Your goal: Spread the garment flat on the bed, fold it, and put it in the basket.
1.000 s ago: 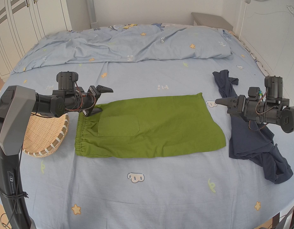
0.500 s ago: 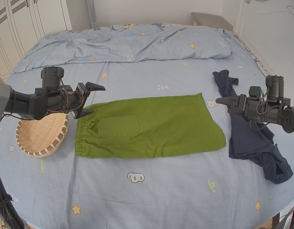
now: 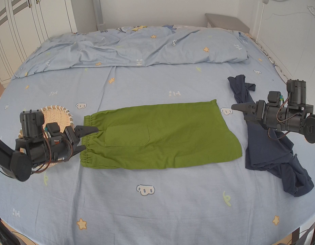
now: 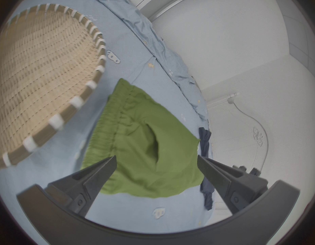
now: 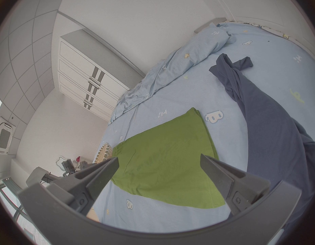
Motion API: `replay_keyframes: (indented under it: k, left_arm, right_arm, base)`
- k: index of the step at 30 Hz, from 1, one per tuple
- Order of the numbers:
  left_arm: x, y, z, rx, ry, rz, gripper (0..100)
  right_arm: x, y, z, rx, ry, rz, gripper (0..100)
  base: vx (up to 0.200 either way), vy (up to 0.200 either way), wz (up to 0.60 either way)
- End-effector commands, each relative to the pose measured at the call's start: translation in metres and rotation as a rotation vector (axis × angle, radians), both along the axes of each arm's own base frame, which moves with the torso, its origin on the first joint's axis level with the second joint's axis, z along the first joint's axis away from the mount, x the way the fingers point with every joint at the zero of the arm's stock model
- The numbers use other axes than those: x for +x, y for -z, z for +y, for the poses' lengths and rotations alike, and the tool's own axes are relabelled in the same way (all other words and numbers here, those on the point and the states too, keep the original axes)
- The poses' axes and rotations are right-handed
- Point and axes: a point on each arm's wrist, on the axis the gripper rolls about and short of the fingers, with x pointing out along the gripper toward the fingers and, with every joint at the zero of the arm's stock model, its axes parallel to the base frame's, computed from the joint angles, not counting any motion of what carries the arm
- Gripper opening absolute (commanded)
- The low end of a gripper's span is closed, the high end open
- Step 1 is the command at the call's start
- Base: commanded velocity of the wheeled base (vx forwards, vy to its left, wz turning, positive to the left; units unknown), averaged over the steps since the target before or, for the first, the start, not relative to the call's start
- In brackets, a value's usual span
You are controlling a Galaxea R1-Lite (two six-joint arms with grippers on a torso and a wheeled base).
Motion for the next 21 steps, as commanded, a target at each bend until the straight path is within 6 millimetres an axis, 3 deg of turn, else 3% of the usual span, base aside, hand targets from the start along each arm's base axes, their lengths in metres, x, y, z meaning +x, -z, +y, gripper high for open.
replay_keyframes:
  k: [1,6,21]
  left_arm:
    - [-0.010,0.039,0.014,0.072,-0.001,0.049,100]
    - [0.000,0.054,0.017,0.091,-0.007,0.029,100]
    - [0.013,0.055,0.025,0.088,-0.027,0.004,100]
  right_arm:
    - [-0.003,0.000,0.004,0.000,-0.015,0.001,100]
    - [-0.003,0.002,0.005,-0.002,-0.017,0.006,100]
    - [-0.004,0.006,0.009,-0.005,-0.031,0.016,100]
  base:
    - [0.000,0.000,0.00]
    - [0.000,0.000,0.00]
    - [0.000,0.000,0.00]
